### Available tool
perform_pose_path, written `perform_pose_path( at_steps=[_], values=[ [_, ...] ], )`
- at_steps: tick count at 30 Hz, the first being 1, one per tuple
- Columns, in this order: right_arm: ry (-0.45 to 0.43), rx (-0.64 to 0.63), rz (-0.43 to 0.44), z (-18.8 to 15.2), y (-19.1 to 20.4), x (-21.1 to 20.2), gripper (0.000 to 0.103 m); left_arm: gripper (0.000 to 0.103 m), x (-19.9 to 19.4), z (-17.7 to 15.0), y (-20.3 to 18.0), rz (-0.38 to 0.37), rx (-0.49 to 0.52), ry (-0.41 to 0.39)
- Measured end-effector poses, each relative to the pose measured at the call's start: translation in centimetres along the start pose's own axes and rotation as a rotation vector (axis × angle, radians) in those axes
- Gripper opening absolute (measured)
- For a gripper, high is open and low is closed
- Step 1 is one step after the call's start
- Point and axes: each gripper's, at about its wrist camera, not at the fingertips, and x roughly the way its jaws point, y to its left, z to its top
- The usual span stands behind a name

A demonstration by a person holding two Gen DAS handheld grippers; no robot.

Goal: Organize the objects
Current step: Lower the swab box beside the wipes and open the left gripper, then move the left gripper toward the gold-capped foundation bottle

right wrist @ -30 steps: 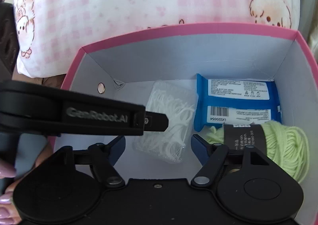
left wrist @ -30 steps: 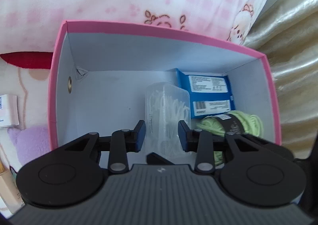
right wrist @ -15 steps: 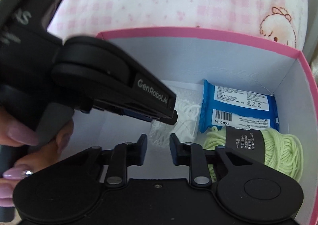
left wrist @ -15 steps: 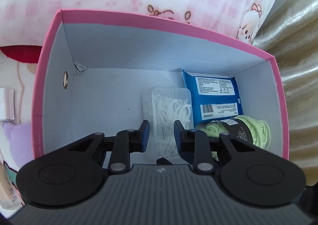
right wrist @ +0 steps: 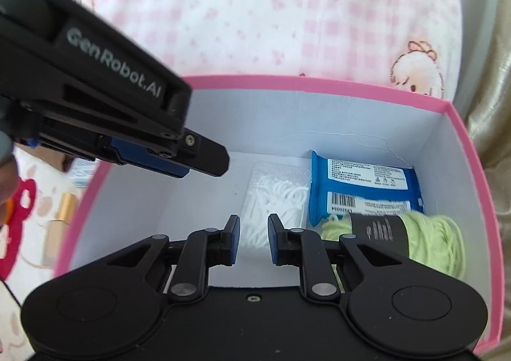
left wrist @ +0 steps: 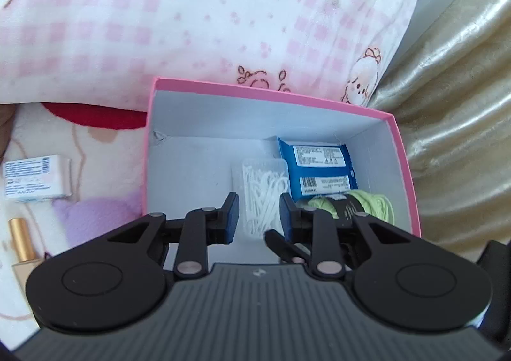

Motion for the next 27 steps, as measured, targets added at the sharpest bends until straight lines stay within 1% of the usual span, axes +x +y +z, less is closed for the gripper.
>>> perform_pose_path(
  at_steps=[2,3,5,6,8,9,10,13,17,19,23,24,27],
  values=[
    [-0.02,0.025,0.013,-0.4,0.3,-2.0,0.023,0.027,-1.3,-0.7,0.2,0.007,0.026,0.008],
    [-0.025,0.036,0.018,-0.9,0.5,-3.4,0.024,0.03,-2.1,-1.2,0.3,0.013,0.051,0.009],
    [-0.046,0.049,0.049,-1.3,1.0,-5.6,0.027,0.033,-3.8,-2.5,0.3,0.058,0.084,0.0],
    [-0.054,0.052,0.068,-1.5,1.4,-6.8,0.033,0.033,-4.8,-3.1,0.2,0.08,0.109,-0.003],
    [-0.038,0.031,0.096,-1.5,2.0,-8.3,0.035,0.035,-6.8,-4.2,0.3,0.1,0.135,-0.012],
    [-0.007,-0.002,0.111,-1.6,2.4,-8.4,0.035,0.035,-7.9,-4.6,0.6,0.103,0.135,-0.015],
    [-0.007,-0.033,0.123,-1.6,2.7,-8.7,0.035,0.036,-9.0,-4.9,0.9,0.097,0.123,-0.021],
    [-0.024,-0.093,0.14,-2.0,5.0,-11.3,0.035,0.037,-12.1,-5.9,2.1,0.072,0.092,-0.041],
    [-0.058,-0.149,0.171,-2.2,7.5,-14.9,0.035,0.039,-15.8,-7.8,3.9,0.079,0.082,-0.059],
    [-0.072,-0.179,0.183,-2.4,8.9,-16.6,0.039,0.04,-17.4,-8.5,4.9,0.082,0.065,-0.061],
    [-0.077,-0.224,0.222,-2.8,11.3,-18.5,0.042,0.041,-20.5,-9.8,7.1,0.101,0.041,-0.08],
    [-0.084,-0.251,0.229,-3.0,12.1,-19.0,0.042,0.042,-21.2,-10.1,7.6,0.109,0.045,-0.084],
    [-0.124,-0.335,0.264,-3.6,14.5,-20.2,0.046,0.05,-23.4,-11.0,9.1,0.114,0.045,-0.107]
  ],
)
